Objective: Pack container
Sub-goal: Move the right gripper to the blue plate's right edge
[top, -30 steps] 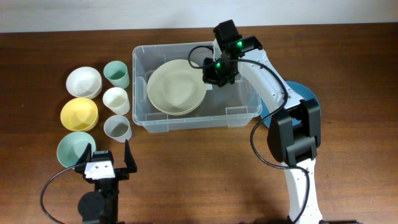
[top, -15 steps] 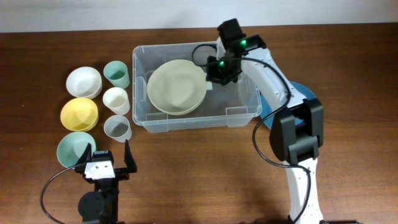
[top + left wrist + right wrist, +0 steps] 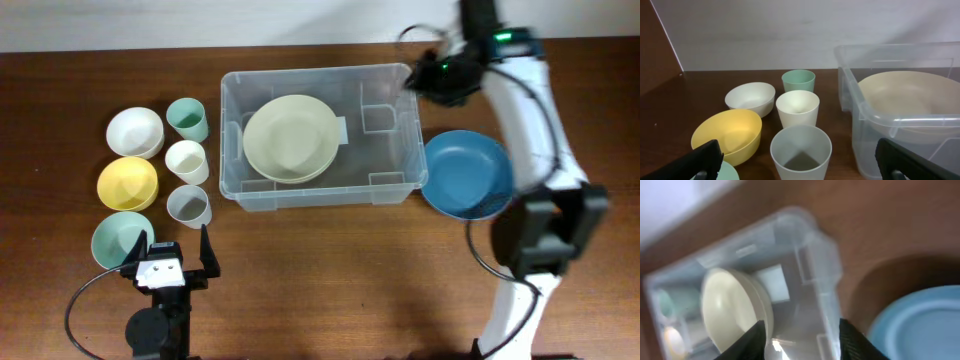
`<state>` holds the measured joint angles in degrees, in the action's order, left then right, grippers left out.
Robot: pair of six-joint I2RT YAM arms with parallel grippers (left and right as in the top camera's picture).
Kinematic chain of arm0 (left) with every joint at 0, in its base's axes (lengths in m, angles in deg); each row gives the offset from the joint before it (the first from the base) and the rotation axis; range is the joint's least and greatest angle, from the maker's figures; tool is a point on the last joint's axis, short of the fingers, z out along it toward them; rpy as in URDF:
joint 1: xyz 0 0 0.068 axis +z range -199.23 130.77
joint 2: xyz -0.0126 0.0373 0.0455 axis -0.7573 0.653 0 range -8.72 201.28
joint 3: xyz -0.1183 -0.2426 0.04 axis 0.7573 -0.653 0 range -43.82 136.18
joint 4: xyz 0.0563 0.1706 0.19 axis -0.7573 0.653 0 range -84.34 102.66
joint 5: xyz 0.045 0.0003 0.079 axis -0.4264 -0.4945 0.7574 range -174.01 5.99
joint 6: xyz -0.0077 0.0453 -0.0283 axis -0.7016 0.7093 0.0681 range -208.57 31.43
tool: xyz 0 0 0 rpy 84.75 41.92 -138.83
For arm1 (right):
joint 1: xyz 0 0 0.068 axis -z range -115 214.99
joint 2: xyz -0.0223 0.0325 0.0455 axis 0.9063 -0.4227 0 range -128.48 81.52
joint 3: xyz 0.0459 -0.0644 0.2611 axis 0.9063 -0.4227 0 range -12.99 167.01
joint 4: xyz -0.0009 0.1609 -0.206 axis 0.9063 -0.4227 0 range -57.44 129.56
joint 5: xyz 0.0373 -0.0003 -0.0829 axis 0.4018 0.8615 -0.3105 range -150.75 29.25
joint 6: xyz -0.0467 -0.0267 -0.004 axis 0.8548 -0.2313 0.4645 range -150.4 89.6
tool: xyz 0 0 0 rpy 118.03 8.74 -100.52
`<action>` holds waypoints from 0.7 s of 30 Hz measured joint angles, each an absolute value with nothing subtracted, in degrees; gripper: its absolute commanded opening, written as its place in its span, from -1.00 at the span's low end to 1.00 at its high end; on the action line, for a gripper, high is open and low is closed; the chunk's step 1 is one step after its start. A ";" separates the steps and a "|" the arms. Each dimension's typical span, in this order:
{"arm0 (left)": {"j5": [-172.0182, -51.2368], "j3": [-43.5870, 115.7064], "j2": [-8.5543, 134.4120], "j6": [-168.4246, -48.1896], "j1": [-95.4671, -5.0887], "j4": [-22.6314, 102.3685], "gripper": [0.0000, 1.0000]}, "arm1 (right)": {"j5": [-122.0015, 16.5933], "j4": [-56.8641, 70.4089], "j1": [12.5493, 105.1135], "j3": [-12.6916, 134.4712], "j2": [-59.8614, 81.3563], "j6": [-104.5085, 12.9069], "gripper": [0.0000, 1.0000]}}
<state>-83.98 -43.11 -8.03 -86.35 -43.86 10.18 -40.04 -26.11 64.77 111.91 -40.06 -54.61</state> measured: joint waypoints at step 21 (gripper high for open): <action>-83.98 -43.11 -8.03 -86.35 -43.86 10.18 0.99 | -50.18 -44.89 81.20 109.44 -25.09 -52.23 0.98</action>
<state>-83.98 -43.11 -8.03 -86.35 -43.86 10.18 -50.18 -44.89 81.20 109.44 -25.09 -52.23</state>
